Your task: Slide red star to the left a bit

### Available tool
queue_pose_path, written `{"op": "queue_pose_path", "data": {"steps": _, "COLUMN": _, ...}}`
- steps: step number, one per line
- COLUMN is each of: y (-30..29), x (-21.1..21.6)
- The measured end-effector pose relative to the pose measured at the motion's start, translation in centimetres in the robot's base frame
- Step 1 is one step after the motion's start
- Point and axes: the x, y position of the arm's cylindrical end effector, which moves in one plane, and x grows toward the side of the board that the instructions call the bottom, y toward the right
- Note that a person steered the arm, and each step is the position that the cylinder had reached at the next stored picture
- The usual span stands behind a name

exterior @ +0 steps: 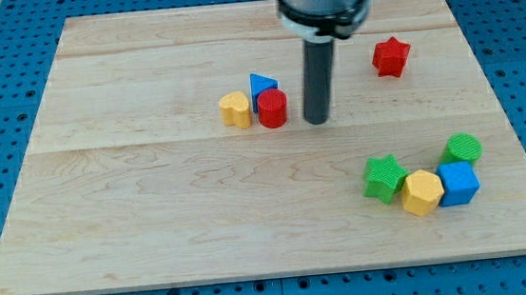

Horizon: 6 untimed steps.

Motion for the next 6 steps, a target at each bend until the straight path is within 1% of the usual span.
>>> {"op": "queue_pose_path", "data": {"steps": 1, "y": 8.8, "x": 0.0}}
{"op": "queue_pose_path", "data": {"steps": 2, "y": 18.6, "x": -1.3}}
{"op": "queue_pose_path", "data": {"steps": 3, "y": 19.2, "x": -7.1}}
{"op": "queue_pose_path", "data": {"steps": 4, "y": 16.3, "x": -9.9}}
{"op": "queue_pose_path", "data": {"steps": 5, "y": 12.6, "x": -9.8}}
{"op": "queue_pose_path", "data": {"steps": 6, "y": 11.3, "x": -9.7}}
